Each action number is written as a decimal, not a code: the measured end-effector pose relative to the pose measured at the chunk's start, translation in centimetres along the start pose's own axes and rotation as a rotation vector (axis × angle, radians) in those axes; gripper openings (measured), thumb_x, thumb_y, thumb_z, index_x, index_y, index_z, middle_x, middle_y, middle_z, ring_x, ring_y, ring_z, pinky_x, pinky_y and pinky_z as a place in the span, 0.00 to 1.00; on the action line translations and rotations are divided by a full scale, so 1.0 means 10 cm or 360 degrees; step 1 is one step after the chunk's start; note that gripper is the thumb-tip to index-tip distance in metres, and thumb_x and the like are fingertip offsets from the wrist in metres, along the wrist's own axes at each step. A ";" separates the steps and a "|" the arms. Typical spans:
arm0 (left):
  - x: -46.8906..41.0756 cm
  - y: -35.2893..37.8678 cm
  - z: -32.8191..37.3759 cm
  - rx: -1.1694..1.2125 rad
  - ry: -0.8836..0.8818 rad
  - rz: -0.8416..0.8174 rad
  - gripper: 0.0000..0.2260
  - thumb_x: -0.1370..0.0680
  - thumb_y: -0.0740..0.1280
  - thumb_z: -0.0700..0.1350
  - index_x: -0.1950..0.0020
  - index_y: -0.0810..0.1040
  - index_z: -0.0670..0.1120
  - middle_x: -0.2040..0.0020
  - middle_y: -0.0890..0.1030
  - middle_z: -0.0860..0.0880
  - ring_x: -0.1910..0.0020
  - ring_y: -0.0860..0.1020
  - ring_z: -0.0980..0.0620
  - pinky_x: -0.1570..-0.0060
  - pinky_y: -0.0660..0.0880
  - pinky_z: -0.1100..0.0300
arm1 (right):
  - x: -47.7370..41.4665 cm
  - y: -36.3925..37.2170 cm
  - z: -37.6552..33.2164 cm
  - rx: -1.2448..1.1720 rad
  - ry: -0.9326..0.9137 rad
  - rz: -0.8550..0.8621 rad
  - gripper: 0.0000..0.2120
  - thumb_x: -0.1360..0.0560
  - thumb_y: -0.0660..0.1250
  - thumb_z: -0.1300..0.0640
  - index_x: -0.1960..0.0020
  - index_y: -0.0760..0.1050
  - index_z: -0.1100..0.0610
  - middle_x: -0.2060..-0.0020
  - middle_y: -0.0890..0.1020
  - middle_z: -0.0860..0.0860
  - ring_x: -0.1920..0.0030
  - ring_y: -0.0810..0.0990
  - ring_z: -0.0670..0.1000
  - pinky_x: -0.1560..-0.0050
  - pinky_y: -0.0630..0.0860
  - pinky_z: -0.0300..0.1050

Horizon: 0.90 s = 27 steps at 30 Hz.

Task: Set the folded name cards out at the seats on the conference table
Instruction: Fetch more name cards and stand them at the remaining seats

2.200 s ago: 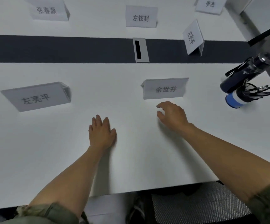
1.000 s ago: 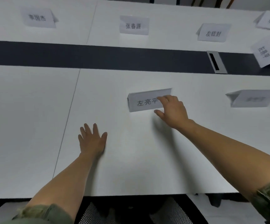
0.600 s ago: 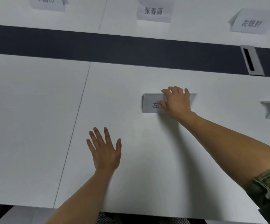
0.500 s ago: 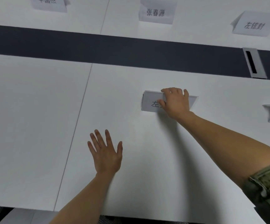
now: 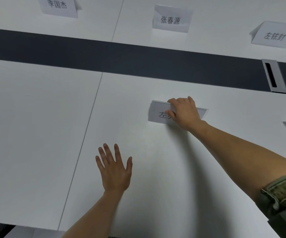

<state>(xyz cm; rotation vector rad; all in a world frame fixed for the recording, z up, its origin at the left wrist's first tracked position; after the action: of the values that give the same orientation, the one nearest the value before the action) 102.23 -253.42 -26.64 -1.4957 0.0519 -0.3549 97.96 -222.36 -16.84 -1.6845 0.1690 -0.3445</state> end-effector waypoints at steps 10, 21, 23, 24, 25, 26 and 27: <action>-0.02 0.03 -0.02 -0.0012 -0.0012 -0.0028 0.35 0.22 0.42 0.64 0.22 0.55 0.43 0.22 0.52 0.35 0.22 0.48 0.37 0.26 0.47 0.40 | 0.23 -0.19 0.02 -0.0050 -0.0023 0.0315 0.24 0.24 0.65 0.49 0.30 0.70 0.57 0.33 0.72 0.60 0.31 0.68 0.62 0.29 0.59 0.60; -0.03 -0.11 -0.03 -0.0124 0.0152 -0.0429 0.31 0.19 0.49 0.60 0.22 0.50 0.44 0.22 0.48 0.35 0.24 0.48 0.34 0.26 0.50 0.39 | 2.13 -0.36 0.63 -0.0186 0.0534 0.0234 0.22 0.21 0.61 0.53 0.28 0.67 0.53 0.32 0.72 0.53 0.35 0.72 0.57 0.40 0.69 0.52; 0.00 -0.32 0.06 -0.0160 0.0313 -0.0608 0.23 0.20 0.56 0.54 0.28 0.64 0.43 0.27 0.63 0.37 0.30 0.63 0.36 0.32 0.65 0.43 | 2.61 -0.48 0.72 -0.0203 0.0676 0.0250 0.22 0.21 0.61 0.53 0.28 0.67 0.53 0.32 0.72 0.53 0.36 0.72 0.56 0.40 0.69 0.51; 0.03 -0.39 0.13 -0.0141 0.0393 -0.0703 0.20 0.20 0.58 0.53 0.32 0.69 0.44 0.31 0.70 0.40 0.35 0.70 0.39 0.37 0.69 0.48 | 2.74 -0.50 0.76 -0.0214 0.0721 0.0245 0.22 0.21 0.61 0.53 0.28 0.67 0.52 0.32 0.72 0.53 0.36 0.72 0.56 0.41 0.70 0.51; 0.18 -0.56 0.28 -0.0133 0.0525 -0.0773 0.18 0.20 0.58 0.52 0.34 0.72 0.45 0.34 0.73 0.43 0.37 0.72 0.42 0.40 0.71 0.51 | 3.05 -0.60 0.78 -0.0238 0.0790 0.0278 0.21 0.21 0.60 0.53 0.28 0.66 0.52 0.33 0.72 0.53 0.37 0.73 0.56 0.42 0.70 0.51; 0.33 -0.68 0.44 -0.0112 0.0651 -0.0808 0.18 0.20 0.59 0.52 0.33 0.72 0.46 0.34 0.74 0.45 0.37 0.73 0.44 0.40 0.71 0.53 | 3.27 -0.67 0.80 -0.0254 0.0833 0.0290 0.21 0.21 0.60 0.53 0.28 0.67 0.52 0.33 0.73 0.53 0.38 0.74 0.56 0.44 0.71 0.50; 0.49 -0.81 0.59 -0.0119 0.0751 -0.0820 0.18 0.20 0.59 0.52 0.33 0.72 0.46 0.33 0.73 0.46 0.36 0.72 0.45 0.40 0.70 0.53 | 3.48 -0.74 0.82 -0.0265 0.0864 0.0312 0.21 0.21 0.60 0.52 0.29 0.67 0.52 0.34 0.73 0.53 0.39 0.75 0.56 0.46 0.72 0.50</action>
<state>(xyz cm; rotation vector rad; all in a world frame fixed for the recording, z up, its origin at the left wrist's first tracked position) 106.73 -249.24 -17.29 -1.4583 0.0540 -1.1278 132.78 -224.22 -5.96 -1.6863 0.7768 -0.6477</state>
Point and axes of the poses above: each hand's wrist, its own x-axis away from the middle knuckle, its own y-axis out of the palm, z = x × y, the point moved 8 cm from there along -x, towards the middle knuckle
